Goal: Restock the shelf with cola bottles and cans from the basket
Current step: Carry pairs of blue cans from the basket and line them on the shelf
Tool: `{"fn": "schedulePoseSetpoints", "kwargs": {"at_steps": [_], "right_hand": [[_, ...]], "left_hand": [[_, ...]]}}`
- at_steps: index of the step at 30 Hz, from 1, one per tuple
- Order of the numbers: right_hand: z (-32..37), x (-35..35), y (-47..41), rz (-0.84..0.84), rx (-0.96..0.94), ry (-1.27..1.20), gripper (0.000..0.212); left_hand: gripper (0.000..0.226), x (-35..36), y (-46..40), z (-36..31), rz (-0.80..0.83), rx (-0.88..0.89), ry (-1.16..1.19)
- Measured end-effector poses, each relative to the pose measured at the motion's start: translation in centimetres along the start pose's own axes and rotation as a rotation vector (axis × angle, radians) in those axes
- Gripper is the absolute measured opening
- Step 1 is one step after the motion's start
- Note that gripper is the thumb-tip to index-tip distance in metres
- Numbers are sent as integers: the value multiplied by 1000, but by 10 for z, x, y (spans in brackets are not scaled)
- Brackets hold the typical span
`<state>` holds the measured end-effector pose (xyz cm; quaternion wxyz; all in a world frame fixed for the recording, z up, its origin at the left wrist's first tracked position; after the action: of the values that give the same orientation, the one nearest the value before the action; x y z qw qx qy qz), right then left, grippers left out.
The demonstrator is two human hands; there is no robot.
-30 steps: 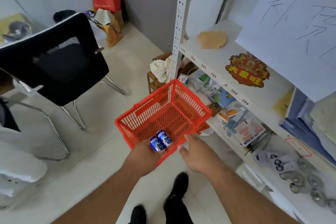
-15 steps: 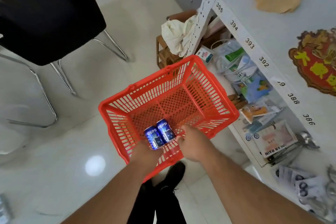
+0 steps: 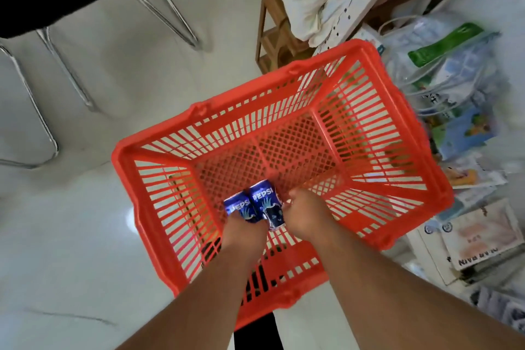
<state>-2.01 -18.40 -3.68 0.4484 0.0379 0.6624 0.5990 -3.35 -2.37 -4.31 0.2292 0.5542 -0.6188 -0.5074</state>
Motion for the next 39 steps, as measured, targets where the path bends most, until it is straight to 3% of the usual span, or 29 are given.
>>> {"fn": "schedulePoseSetpoints", "kwargs": {"at_steps": [8, 13, 17, 22, 30, 35, 39], "right_hand": [[11, 26, -15, 86, -54, -3, 21], [12, 31, -14, 25, -17, -73, 27], [3, 35, -29, -1, 77, -111, 18], [-2, 56, -45, 122, 113, -173, 39], [5, 76, -54, 139, 133, -343, 57], [2, 79, -61, 149, 144, -356, 55], [-1, 72, -60, 159, 173, -391, 52]], "left_hand": [[16, 2, -21, 16, 20, -92, 15], [69, 3, -46, 33, 11, -151, 56], [90, 1, -55, 35, 21, -206, 70], [81, -2, -66, 47, -86, -202, 92], [58, 0, -67, 56, -110, -147, 47], [64, 1, -66, 52, -121, -125, 12], [53, -2, -63, 44, -98, -80, -32]]}}
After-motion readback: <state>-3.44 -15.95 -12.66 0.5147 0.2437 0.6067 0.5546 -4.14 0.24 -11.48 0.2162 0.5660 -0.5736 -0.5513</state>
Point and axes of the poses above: each hand's wrist, its own y-axis away from the middle knuckle, its own x-axis out of the palm, z = x × y, the point moved 5 cm from there along -y, towards the middle knuckle, and after that the axes turned 6 degrees about y, right-handed, at the moved point
